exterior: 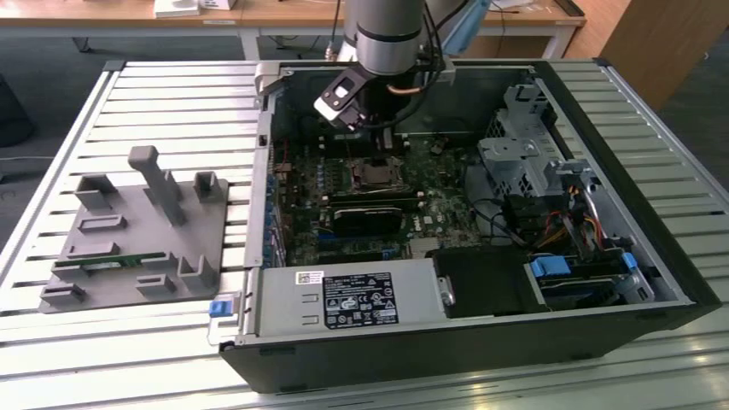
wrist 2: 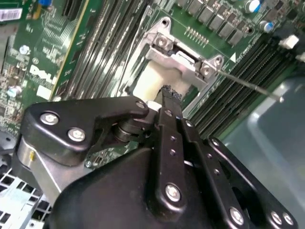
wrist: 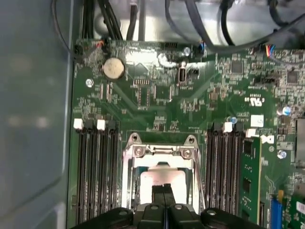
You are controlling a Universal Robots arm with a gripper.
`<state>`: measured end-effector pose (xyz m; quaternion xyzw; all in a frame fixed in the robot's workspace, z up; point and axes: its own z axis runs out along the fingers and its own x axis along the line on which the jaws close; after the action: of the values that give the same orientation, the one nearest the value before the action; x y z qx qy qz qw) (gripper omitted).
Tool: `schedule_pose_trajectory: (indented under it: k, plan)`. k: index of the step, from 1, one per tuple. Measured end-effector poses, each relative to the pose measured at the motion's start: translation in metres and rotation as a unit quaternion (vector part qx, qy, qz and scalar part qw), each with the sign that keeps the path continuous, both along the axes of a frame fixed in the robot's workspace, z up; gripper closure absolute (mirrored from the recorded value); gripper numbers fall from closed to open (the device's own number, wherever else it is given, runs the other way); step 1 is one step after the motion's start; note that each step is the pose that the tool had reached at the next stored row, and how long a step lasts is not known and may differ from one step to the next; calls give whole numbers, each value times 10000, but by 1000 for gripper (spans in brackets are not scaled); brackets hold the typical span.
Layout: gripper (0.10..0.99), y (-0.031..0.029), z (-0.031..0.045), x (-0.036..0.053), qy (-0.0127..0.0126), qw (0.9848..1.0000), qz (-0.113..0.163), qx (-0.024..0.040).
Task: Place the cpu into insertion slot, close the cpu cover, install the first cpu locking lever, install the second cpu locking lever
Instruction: 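Close the cpu cover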
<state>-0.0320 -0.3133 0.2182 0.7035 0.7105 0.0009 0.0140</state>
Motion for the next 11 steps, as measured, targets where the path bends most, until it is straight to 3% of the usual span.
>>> schedule_pose_trajectory:
  k: [11]
  plan:
    - [980,0,-78,-148,2,10000,0,1]
